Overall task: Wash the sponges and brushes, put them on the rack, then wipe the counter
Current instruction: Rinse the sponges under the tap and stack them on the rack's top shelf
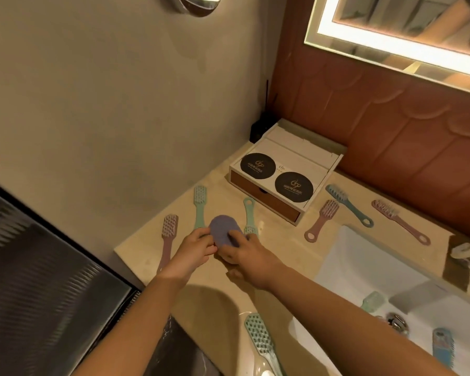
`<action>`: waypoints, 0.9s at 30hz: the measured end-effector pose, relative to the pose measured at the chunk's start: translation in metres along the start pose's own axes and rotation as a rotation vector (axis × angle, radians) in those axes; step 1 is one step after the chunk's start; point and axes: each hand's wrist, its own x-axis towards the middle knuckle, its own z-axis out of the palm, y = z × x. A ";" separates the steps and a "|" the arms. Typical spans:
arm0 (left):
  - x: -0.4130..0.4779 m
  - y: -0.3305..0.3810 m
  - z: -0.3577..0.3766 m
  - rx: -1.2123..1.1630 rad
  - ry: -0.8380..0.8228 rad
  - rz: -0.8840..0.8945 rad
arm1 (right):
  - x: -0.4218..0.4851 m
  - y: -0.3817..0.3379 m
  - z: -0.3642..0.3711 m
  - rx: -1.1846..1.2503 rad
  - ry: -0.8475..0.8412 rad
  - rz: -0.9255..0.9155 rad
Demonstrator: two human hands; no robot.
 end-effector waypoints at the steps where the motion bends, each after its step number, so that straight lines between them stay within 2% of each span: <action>1: -0.001 0.001 0.000 0.009 -0.004 0.007 | -0.002 0.001 -0.001 0.072 0.047 0.016; 7: -0.015 0.010 0.009 0.183 -0.040 0.232 | -0.036 0.009 -0.015 0.751 0.368 0.100; 11: -0.041 0.031 0.023 0.214 -0.116 0.357 | -0.067 0.010 -0.030 1.059 0.383 0.144; 15: -0.061 0.044 0.049 0.061 -0.210 0.261 | -0.106 0.023 -0.043 1.299 0.371 0.244; 18: -0.069 0.046 0.073 -0.040 -0.237 0.077 | -0.129 0.034 -0.046 1.325 0.386 0.291; 20: -0.075 0.045 0.091 -0.033 -0.298 0.019 | -0.145 0.038 -0.047 1.317 0.403 0.310; 24: -0.085 0.037 0.124 -0.045 -0.394 -0.028 | -0.172 0.044 -0.041 1.442 0.506 0.403; 27: -0.097 0.032 0.155 -0.002 -0.362 0.032 | -0.194 0.048 -0.033 1.569 0.512 0.522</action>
